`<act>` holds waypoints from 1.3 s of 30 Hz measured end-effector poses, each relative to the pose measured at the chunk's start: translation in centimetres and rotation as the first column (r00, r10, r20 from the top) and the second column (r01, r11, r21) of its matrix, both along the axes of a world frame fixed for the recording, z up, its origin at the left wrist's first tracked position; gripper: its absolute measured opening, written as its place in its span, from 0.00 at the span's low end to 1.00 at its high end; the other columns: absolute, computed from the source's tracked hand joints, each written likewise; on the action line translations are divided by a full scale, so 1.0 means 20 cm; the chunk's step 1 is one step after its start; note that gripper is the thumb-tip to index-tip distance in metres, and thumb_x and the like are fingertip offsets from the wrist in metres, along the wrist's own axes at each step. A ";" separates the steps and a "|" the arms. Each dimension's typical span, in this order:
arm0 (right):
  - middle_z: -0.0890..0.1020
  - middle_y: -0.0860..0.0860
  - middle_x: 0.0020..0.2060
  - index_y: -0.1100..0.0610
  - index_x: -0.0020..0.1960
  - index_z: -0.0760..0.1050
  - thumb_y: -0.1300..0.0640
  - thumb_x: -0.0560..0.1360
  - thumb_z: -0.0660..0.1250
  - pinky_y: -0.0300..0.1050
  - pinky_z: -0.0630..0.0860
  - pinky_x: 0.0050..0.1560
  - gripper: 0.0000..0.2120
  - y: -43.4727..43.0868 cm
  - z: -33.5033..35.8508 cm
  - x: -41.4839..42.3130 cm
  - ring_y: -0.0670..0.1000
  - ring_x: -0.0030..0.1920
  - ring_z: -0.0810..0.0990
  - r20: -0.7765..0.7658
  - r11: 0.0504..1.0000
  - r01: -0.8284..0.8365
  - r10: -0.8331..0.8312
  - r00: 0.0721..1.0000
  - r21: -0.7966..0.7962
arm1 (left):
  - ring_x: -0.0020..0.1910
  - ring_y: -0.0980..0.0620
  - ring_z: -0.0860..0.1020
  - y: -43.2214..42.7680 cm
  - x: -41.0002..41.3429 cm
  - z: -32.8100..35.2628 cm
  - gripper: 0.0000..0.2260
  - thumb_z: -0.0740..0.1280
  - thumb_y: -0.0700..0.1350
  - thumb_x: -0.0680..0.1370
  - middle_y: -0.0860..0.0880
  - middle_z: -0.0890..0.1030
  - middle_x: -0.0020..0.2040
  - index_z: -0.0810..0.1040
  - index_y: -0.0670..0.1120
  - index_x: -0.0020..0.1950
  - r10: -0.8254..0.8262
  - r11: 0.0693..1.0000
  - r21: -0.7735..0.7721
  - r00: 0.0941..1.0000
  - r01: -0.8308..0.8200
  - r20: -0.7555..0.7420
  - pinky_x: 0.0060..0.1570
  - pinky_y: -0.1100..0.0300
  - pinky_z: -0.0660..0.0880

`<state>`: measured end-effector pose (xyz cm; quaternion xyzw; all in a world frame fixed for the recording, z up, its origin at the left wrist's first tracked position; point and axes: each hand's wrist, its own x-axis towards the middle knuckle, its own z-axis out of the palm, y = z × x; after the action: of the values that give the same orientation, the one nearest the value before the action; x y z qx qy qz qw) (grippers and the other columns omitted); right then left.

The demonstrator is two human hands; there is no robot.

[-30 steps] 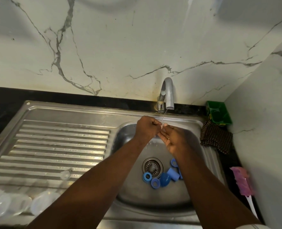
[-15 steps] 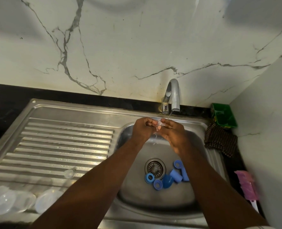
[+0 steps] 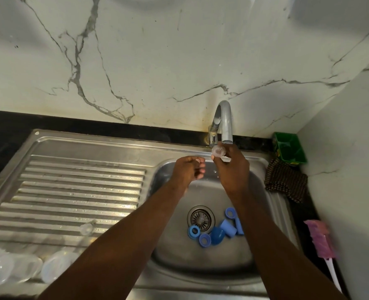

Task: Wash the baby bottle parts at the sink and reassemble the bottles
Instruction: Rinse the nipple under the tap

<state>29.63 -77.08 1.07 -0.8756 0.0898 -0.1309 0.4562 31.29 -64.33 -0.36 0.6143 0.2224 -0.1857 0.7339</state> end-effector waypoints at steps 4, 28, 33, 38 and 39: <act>0.80 0.46 0.49 0.55 0.61 0.76 0.59 0.78 0.69 0.25 0.64 0.41 0.12 0.01 -0.02 -0.01 0.46 0.50 0.79 -0.155 0.989 -0.079 0.059 0.986 -0.126 | 0.48 0.45 0.81 0.02 -0.01 0.00 0.09 0.64 0.40 0.82 0.39 0.84 0.52 0.81 0.38 0.58 0.002 1.000 0.000 1.000 -0.002 -0.005 0.50 0.55 0.80; 0.82 0.50 0.46 0.58 0.56 0.79 0.64 0.75 0.71 0.33 0.77 0.48 0.10 -0.03 -0.07 0.01 0.37 0.42 0.79 -0.165 0.985 -0.135 0.152 0.975 0.111 | 0.49 0.44 0.84 -0.02 0.01 -0.04 0.10 0.61 0.42 0.84 0.40 0.85 0.53 0.80 0.41 0.57 -0.092 0.992 -0.091 0.994 0.086 -0.067 0.53 0.50 0.82; 0.85 0.53 0.50 0.58 0.58 0.81 0.67 0.73 0.73 0.35 0.79 0.50 0.15 -0.05 -0.10 0.01 0.43 0.48 0.83 -0.183 0.948 -0.075 0.137 0.974 0.310 | 0.52 0.47 0.84 -0.04 0.00 -0.05 0.09 0.62 0.37 0.83 0.42 0.85 0.52 0.79 0.38 0.60 -0.120 0.973 -0.202 0.992 0.109 -0.040 0.55 0.55 0.81; 0.84 0.59 0.52 0.62 0.59 0.78 0.72 0.71 0.71 0.54 0.81 0.57 0.17 -0.06 -0.11 0.04 0.58 0.53 0.83 -0.344 0.908 0.014 0.144 0.928 0.418 | 0.47 0.47 0.85 -0.02 0.05 -0.10 0.08 0.73 0.34 0.75 0.43 0.86 0.48 0.83 0.38 0.54 -0.131 0.987 0.108 0.985 0.120 0.110 0.45 0.62 0.82; 0.84 0.59 0.51 0.61 0.58 0.78 0.70 0.72 0.71 0.55 0.80 0.58 0.15 -0.06 -0.12 0.05 0.58 0.53 0.83 -0.366 0.899 0.012 0.166 0.916 0.438 | 0.45 0.49 0.85 -0.02 0.05 -0.10 0.08 0.75 0.34 0.73 0.45 0.86 0.45 0.83 0.39 0.51 -0.143 0.976 0.185 0.976 0.113 0.162 0.43 0.63 0.81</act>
<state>30.58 -78.27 -1.29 -0.7640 0.1711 0.0897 0.6156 32.29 -64.68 -2.45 0.7035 0.1326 -0.1580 0.6801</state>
